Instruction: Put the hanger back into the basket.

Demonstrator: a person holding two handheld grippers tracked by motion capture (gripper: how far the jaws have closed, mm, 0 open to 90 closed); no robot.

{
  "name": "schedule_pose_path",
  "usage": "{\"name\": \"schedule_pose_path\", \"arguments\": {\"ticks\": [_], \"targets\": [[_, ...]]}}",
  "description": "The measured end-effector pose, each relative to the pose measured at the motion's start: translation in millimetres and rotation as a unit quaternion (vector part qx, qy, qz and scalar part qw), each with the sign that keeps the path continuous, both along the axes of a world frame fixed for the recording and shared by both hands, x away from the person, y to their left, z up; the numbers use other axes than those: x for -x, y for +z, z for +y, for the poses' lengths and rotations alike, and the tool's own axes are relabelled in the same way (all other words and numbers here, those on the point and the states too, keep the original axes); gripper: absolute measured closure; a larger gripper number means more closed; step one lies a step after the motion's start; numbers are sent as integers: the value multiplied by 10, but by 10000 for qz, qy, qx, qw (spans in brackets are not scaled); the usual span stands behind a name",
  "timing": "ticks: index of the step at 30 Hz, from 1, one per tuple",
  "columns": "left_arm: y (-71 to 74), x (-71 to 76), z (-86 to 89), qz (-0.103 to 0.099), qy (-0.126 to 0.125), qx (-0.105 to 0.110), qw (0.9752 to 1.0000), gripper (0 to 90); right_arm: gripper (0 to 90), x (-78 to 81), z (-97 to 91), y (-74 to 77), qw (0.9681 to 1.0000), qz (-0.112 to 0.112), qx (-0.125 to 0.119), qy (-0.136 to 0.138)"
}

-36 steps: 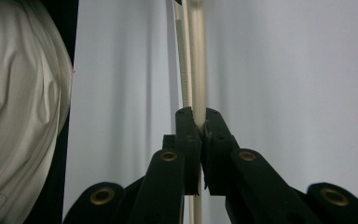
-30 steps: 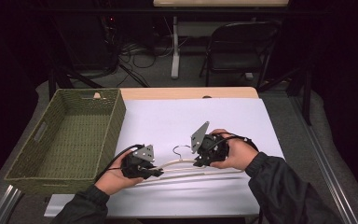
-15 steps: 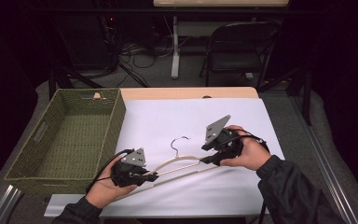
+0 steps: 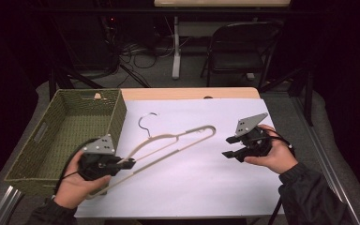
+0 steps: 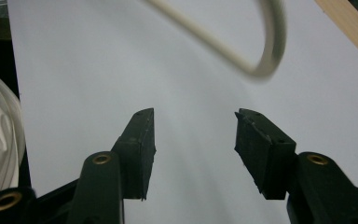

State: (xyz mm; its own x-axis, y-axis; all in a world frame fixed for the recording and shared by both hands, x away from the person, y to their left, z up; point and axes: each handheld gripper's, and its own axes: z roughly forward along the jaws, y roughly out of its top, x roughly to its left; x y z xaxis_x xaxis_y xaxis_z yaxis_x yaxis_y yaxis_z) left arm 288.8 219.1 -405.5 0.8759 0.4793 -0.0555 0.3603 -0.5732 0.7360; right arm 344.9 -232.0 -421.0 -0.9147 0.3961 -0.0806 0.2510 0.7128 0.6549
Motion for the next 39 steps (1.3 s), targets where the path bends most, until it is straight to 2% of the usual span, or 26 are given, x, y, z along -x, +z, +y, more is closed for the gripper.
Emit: {"name": "schedule_pose_path", "arguments": {"ticks": [1, 3, 7, 8, 11, 14, 15, 16, 18, 19, 20, 21, 22, 25, 26, 28, 29, 31, 32, 35, 36, 37, 38, 39], "targets": [[61, -22, 77, -57, 90, -6, 9999, 873, 473, 6, -56, -43, 9999, 53, -1, -88], [130, -55, 175, -138, 208, 8, 9997, 873, 473, 7, -65, -53, 9999, 8, 25, -121], [295, -170, 471, -257, 553, -6, 9981, 873, 473, 0, -124, -118, 9997, 100, 12, -207], [333, -213, 574, -294, 674, -53, 9973, 873, 474, -1, -132, -141, 9997, 79, -41, -239], [386, -301, 809, -353, 949, -31, 9949, 873, 476, -14, -151, -185, 9995, 116, 36, -304], [444, -376, 1077, -419, 1268, -49, 9910, 873, 478, -19, -161, -204, 9993, 109, 53, -362], [459, -395, 1158, -453, 1337, -81, 9900, 873, 479, -25, -173, -185, 9991, 209, 198, -323], [468, -412, 1235, -479, 1419, -76, 9887, 873, 480, -26, -169, -207, 9992, 150, 93, -360], [485, -444, 1386, -482, 1519, -118, 9871, 873, 482, -28, -170, -221, 9990, 162, 127, -386], [485, -456, 1451, -485, 1575, -118, 9863, 873, 482, -26, -163, -248, 9990, 114, 20, -428], [481, -466, 1513, -484, 1637, -130, 9852, 873, 482, -31, -171, -233, 9989, 192, 216, -379], [476, -475, 1569, -490, 1684, -163, 9844, 873, 482, -33, -164, -261, 9991, 147, 130, -382], [473, -481, 1608, -488, 1713, -198, 9838, 873, 482, -35, -169, -253, 9987, 224, 273, -357], [431, -515, 1765, -504, 1820, -293, 9816, 873, 483, -38, -164, -281, 9988, 192, 201, -404], [421, -519, 1782, -508, 1832, -312, 9813, 873, 484, -40, -167, -274, 9985, 219, 283, -403], [365, -542, 1847, -532, 1856, -405, 9803, 873, 484, -38, -157, -297, 9987, 174, 189, -432], [338, -552, 1877, -514, 1874, -425, 9800, 873, 484, -40, -163, -283, 9984, 275, 302, -379], [287, -569, 1926, -462, 1909, -395, 9797, 873, 484, -40, -164, -296, 9983, 285, 326, -384], [253, -580, 1963, -454, 1939, -409, 9791, 873, 485, -43, -167, -323, 9986, 253, 225, -395], [173, -600, 2052, -401, 2020, -409, 9777, 873, 486, -43, -175, -342, 9986, 248, 179, -426], [148, -606, 2084, -362, 2036, -393, 9776, 873, 486, -40, -182, -334, 9982, 276, 287, -440], [131, -608, 2106, -348, 2052, -398, 9773, 873, 486, -38, -183, -350, 9984, 283, 224, -441], [107, -609, 2134, -338, 2084, -391, 9767, 873, 486, -37, -187, -344, 9981, 309, 297, -433], [70, -609, 2174, -313, 2106, -358, 9764, 873, 486, -38, -190, -357, 9983, 304, 251, -418]]}}
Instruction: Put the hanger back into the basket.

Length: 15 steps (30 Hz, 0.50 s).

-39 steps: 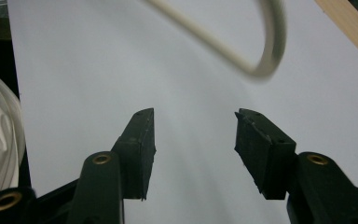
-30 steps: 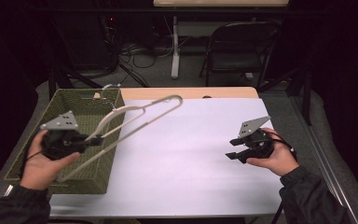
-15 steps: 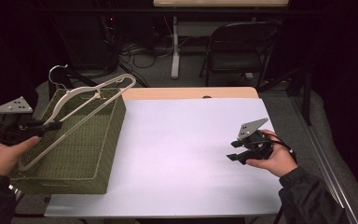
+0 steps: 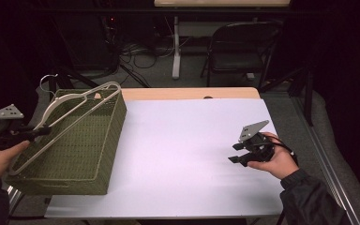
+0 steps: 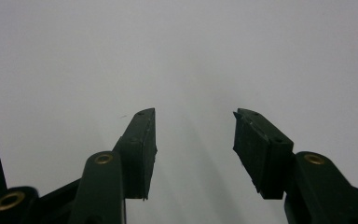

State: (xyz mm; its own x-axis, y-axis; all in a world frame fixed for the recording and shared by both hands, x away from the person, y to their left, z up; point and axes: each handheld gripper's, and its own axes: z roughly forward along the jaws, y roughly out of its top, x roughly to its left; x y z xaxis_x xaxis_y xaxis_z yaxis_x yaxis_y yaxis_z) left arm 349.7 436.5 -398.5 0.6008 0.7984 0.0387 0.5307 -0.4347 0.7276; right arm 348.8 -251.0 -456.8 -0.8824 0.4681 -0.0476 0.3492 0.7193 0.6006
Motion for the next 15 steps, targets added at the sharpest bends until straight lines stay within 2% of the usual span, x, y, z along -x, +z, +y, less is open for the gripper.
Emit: {"name": "schedule_pose_path", "arguments": {"ticks": [1, 2, 4, 5, 7, 9, 12, 13, 14, 15], "targets": [[-18, 1, 18, -3, 4, 23, 10000, 873, 486, 2, -2, -17, 10000, -17, -60, -22], [-42, -1, 41, 12, 3, 49, 10000, 873, 486, 3, -7, -8, 10000, 22, 33, -22], [-90, -2, 71, 22, 18, 68, 10000, 872, 487, 1, -4, -27, 10000, 36, -5, -31], [-113, -4, 82, 14, 39, 59, 10000, 872, 486, -1, -5, -25, 10000, 48, 67, -28], [-157, -9, 100, 46, 74, 73, 9999, 873, 486, 0, 7, -57, 10000, 2, -65, -49], [-208, -18, 116, 98, 51, 74, 9999, 873, 486, 2, 19, -43, 9999, 63, 83, -33], [-300, -28, 132, 195, 93, 70, 9997, 872, 486, -6, 33, -50, 10000, 65, 66, 20], [-330, -32, 135, 199, 118, 68, 9997, 873, 486, -4, 43, -71, 10000, -15, -55, -8], [-359, -37, 136, 211, 143, 88, 9996, 872, 486, -2, 42, -53, 9999, 47, 88, 4], [-400, -46, 132, 241, 158, 118, 9995, 872, 486, -3, 46, -57, 9999, 64, 75, 24]]}}
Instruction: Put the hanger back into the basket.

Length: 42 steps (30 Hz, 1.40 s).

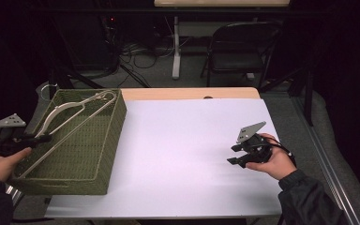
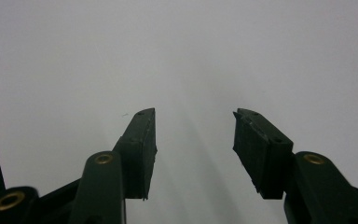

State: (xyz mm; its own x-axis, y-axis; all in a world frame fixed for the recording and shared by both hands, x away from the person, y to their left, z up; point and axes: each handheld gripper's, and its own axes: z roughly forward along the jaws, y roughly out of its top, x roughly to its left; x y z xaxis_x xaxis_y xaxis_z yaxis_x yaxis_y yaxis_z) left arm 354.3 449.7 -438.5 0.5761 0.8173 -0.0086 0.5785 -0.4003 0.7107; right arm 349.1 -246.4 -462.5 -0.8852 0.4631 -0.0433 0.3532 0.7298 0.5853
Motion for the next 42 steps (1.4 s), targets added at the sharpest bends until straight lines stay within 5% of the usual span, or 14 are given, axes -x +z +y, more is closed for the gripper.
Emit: {"name": "schedule_pose_path", "arguments": {"ticks": [10, 13, 14, 17, 24, 32, 35, 36, 37, 42], "targets": [[-295, -128, -123, 522, -29, -262, 9983, 872, 486, 2, 2, -18, 10000, 22, 43, 1], [-331, -154, -140, 639, 39, -305, 9975, 871, 487, 7, 4, -89, 9997, -77, -214, -50], [-333, -160, -138, 665, 80, -332, 9972, 870, 487, 9, -10, -57, 10000, 74, 38, -22], [-353, -168, -137, 738, 146, -360, 9965, 868, 487, 16, -5, -108, 9998, -53, -204, -51], [-385, -181, -125, 841, 313, -418, 9951, 854, 488, 21, -33, -68, 10000, 54, -2, -33], [-255, -109, -36, 341, 754, -150, 9965, 577, 488, 26, -37, -71, 10000, 56, -59, -54], [-178, -52, 4, 189, 813, -21, 9965, 508, 487, 32, -42, -65, 9999, 36, -89, -78], [-150, -28, 7, 124, 832, -12, 9965, 489, 485, 37, -34, -96, 9994, -131, -292, -158], [-116, -6, 10, 116, 856, 11, 9963, 479, 484, 38, -54, -53, 9999, 0, -83, -116], [49, 137, -64, -70, 942, 60, 9955, 419, 466, 78, -79, -27, 9994, -143, -188, -247]]}}
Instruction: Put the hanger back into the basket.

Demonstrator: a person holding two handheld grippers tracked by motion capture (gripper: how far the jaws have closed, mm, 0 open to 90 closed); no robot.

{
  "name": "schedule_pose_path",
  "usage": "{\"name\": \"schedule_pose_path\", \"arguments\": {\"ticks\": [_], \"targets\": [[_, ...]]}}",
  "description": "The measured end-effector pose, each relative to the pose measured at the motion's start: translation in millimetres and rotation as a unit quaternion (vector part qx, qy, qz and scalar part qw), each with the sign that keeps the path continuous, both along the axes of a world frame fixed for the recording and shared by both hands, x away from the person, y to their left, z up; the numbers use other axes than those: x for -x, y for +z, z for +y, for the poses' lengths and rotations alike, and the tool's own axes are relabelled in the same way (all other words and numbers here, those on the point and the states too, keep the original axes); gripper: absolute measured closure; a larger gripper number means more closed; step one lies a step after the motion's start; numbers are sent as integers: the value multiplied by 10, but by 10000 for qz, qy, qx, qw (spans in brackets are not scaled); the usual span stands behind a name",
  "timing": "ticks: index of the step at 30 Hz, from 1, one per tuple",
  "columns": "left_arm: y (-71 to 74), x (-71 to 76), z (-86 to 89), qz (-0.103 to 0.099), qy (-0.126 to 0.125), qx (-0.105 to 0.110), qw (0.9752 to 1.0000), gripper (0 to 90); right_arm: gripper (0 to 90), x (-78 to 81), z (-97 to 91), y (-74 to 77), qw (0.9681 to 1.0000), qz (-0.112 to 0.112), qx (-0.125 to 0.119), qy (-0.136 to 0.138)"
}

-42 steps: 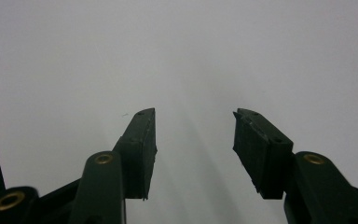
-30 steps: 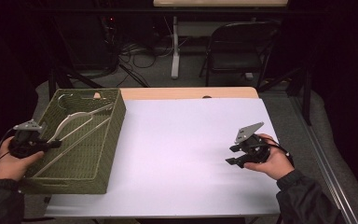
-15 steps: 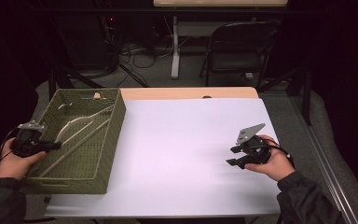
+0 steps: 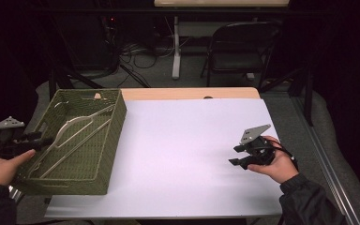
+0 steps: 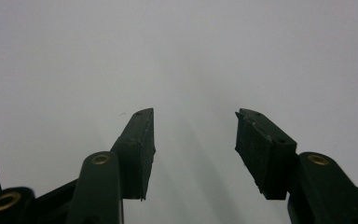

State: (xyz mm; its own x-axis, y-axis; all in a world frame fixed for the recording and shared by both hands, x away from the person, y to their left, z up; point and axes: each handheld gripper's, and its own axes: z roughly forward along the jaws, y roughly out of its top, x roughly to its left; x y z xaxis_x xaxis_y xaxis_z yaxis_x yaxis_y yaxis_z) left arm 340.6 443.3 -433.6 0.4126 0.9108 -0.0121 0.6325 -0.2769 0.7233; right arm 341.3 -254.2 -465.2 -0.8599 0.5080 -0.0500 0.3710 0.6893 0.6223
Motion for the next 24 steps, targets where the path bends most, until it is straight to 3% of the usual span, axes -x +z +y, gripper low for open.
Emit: {"name": "schedule_pose_path", "arguments": {"ticks": [1, 3, 4, 5, 6, 10, 17, 21, 23, 24], "targets": [[25, 34, -38, -32, -25, 38, 10000, 411, 464, 14, -8, 18, 10000, 7, 47, -28], [64, 102, -140, -106, -101, 62, 9999, 395, 458, 44, -6, -2, 9996, -139, -214, -110], [83, 142, -203, -157, -163, 56, 9997, 393, 456, 62, -27, 55, 9999, 41, 86, -82], [103, 184, -271, -198, -221, 73, 9995, 393, 452, 77, -33, 66, 9999, 33, 103, -75], [124, 228, -343, -241, -274, 59, 9993, 391, 450, 97, -27, 41, 9998, -94, -122, -136], [191, 425, -679, -501, -576, 148, 9970, 386, 444, 162, -52, 60, 9995, -141, -207, -179], [136, 668, -1321, -693, -1284, 441, 9883, 387, 435, 272, -66, 12, 9988, -213, -251, -371], [11, 724, -1661, -775, -1543, 198, 9848, 386, 430, 372, -92, -49, 9965, -313, -626, -460], [-58, 729, -1792, -746, -1668, 364, 9825, 379, 419, 474, -137, -86, 9939, -539, -785, -556], [-91, 729, -1854, -725, -1760, 428, 9808, 379, 419, 474, -137, -86, 9939, -539, -785, -556]]}}
